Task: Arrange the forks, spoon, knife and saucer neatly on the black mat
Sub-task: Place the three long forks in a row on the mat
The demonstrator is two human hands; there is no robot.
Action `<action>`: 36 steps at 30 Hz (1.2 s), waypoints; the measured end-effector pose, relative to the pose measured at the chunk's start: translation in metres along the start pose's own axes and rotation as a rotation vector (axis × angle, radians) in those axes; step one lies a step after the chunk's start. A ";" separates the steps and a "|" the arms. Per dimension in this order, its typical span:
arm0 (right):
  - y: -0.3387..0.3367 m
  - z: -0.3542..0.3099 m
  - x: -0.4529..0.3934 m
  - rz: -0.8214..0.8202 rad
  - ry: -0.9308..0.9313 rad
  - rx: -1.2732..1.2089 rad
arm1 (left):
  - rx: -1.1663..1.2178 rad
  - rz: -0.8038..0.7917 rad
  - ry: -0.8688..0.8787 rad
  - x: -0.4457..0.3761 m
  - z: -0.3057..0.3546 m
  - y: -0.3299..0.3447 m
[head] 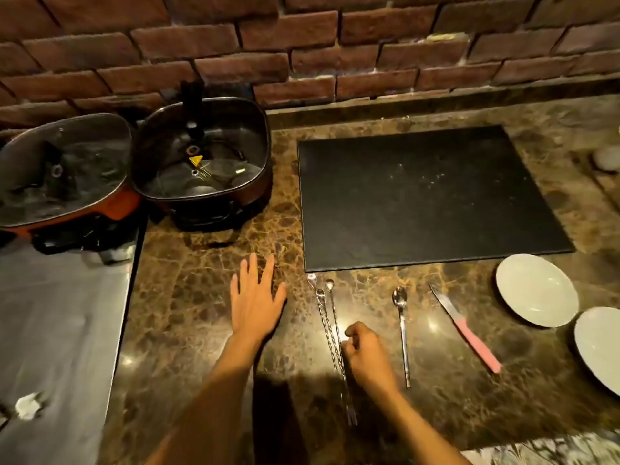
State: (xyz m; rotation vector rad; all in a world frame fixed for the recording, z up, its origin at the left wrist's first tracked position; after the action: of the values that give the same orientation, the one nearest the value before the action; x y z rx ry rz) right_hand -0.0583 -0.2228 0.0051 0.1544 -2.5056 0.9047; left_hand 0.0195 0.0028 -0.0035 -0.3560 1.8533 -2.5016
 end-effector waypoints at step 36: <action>-0.061 -0.102 -0.161 0.254 -0.105 0.227 | -0.132 0.302 0.078 -0.071 -0.023 0.047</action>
State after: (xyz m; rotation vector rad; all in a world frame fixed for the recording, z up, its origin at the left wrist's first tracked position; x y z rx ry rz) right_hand 0.1397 -0.2148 0.0334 -0.0478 -2.5510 1.3153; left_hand 0.0779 0.0201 -0.0667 0.0236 1.9371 -2.2305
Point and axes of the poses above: each hand's wrist, its own x-axis away from the middle knuckle, its own y-axis out of the palm, z = x × y, the point moved 2 cm from there along -x, towards the middle knuckle
